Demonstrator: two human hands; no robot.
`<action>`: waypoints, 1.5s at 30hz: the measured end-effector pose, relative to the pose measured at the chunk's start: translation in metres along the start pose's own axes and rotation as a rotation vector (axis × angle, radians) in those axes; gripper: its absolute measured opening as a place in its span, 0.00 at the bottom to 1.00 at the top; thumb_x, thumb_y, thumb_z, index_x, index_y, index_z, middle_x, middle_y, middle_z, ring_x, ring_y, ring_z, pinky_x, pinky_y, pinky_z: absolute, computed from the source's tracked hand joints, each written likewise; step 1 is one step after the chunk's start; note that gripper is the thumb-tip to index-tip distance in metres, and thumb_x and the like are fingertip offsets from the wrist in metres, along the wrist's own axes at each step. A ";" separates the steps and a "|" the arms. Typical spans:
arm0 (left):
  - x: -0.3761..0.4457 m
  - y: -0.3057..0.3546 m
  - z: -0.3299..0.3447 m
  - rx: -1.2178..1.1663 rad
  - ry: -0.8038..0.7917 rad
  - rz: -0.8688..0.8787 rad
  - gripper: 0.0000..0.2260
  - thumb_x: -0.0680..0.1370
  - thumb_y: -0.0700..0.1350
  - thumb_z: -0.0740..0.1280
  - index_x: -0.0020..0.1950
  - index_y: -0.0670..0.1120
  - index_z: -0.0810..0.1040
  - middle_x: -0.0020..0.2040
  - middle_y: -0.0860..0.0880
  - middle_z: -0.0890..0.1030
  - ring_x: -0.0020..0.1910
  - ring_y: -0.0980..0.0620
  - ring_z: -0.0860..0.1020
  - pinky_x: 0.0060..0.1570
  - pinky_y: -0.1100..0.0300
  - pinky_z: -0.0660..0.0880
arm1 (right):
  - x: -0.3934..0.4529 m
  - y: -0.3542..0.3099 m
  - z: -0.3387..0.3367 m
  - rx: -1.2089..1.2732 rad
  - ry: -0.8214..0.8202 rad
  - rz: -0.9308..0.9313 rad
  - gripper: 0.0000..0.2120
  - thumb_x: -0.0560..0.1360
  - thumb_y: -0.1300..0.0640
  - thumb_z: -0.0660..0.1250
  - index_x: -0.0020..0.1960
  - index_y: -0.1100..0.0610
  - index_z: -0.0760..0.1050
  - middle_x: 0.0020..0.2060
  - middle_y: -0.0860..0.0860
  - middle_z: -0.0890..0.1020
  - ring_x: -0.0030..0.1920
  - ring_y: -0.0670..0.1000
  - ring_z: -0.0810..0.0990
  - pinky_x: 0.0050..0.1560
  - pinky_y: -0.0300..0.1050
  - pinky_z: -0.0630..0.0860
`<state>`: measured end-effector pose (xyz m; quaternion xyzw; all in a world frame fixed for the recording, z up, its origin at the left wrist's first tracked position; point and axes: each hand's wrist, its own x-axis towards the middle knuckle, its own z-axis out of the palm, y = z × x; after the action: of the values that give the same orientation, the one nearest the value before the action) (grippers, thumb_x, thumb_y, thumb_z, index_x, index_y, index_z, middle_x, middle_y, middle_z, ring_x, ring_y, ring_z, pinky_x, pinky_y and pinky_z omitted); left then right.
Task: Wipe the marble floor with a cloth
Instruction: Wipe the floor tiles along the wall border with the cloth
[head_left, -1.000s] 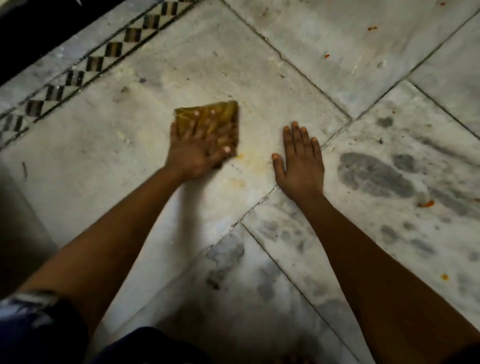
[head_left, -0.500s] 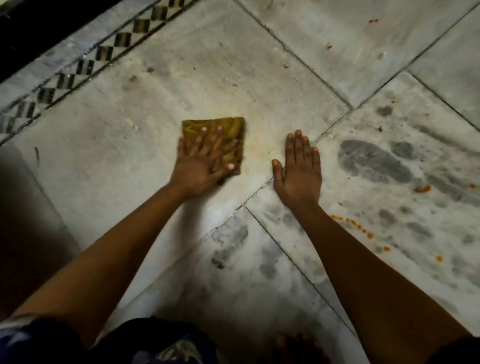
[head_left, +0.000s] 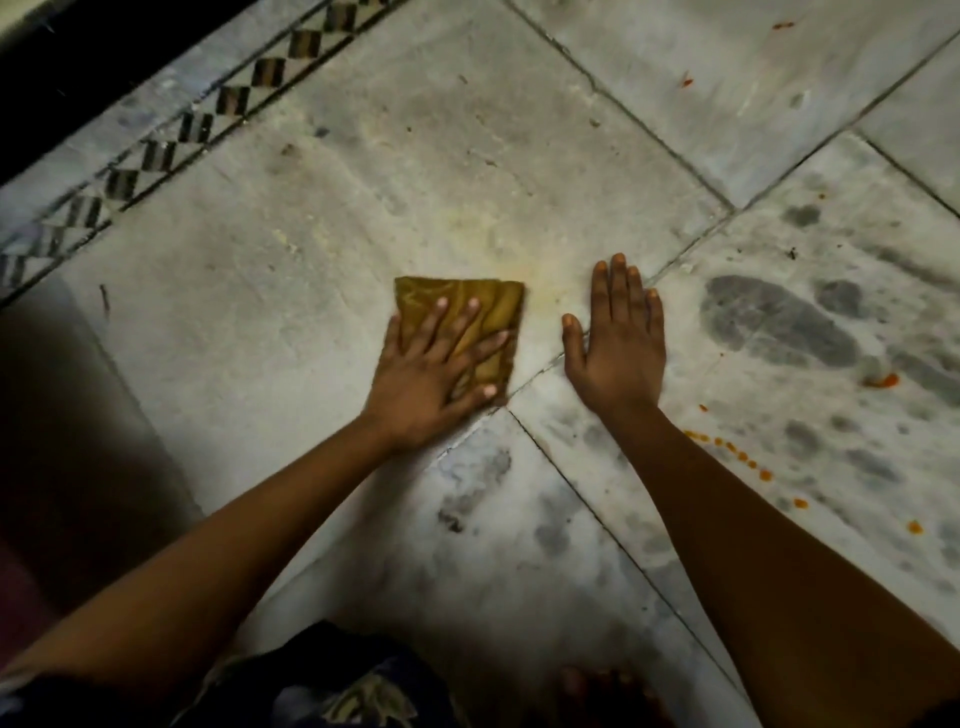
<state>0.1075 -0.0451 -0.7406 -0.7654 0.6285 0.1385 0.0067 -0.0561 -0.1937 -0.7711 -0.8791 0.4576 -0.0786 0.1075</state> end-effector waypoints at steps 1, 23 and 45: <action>-0.010 -0.017 0.000 -0.013 0.002 -0.033 0.29 0.73 0.69 0.45 0.73 0.62 0.49 0.76 0.54 0.46 0.76 0.46 0.47 0.69 0.39 0.43 | 0.000 0.001 0.000 -0.007 -0.001 -0.003 0.31 0.78 0.44 0.47 0.76 0.60 0.54 0.75 0.57 0.56 0.75 0.55 0.54 0.74 0.50 0.47; 0.011 -0.078 -0.021 -0.202 -0.012 -0.476 0.33 0.71 0.71 0.44 0.74 0.63 0.47 0.78 0.53 0.43 0.76 0.48 0.40 0.69 0.42 0.38 | 0.000 0.001 -0.002 -0.018 0.000 0.002 0.31 0.78 0.45 0.48 0.76 0.59 0.53 0.75 0.58 0.56 0.75 0.55 0.54 0.74 0.51 0.47; 0.131 -0.111 -0.045 -0.204 0.113 -0.592 0.28 0.75 0.68 0.53 0.74 0.63 0.53 0.78 0.50 0.46 0.76 0.42 0.43 0.71 0.38 0.42 | 0.003 0.002 -0.003 -0.014 -0.008 0.011 0.31 0.78 0.44 0.48 0.76 0.59 0.54 0.75 0.57 0.58 0.75 0.55 0.56 0.74 0.52 0.50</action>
<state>0.2459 -0.1555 -0.7445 -0.9182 0.3607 0.1500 -0.0649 -0.0565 -0.1971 -0.7688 -0.8775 0.4627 -0.0715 0.1037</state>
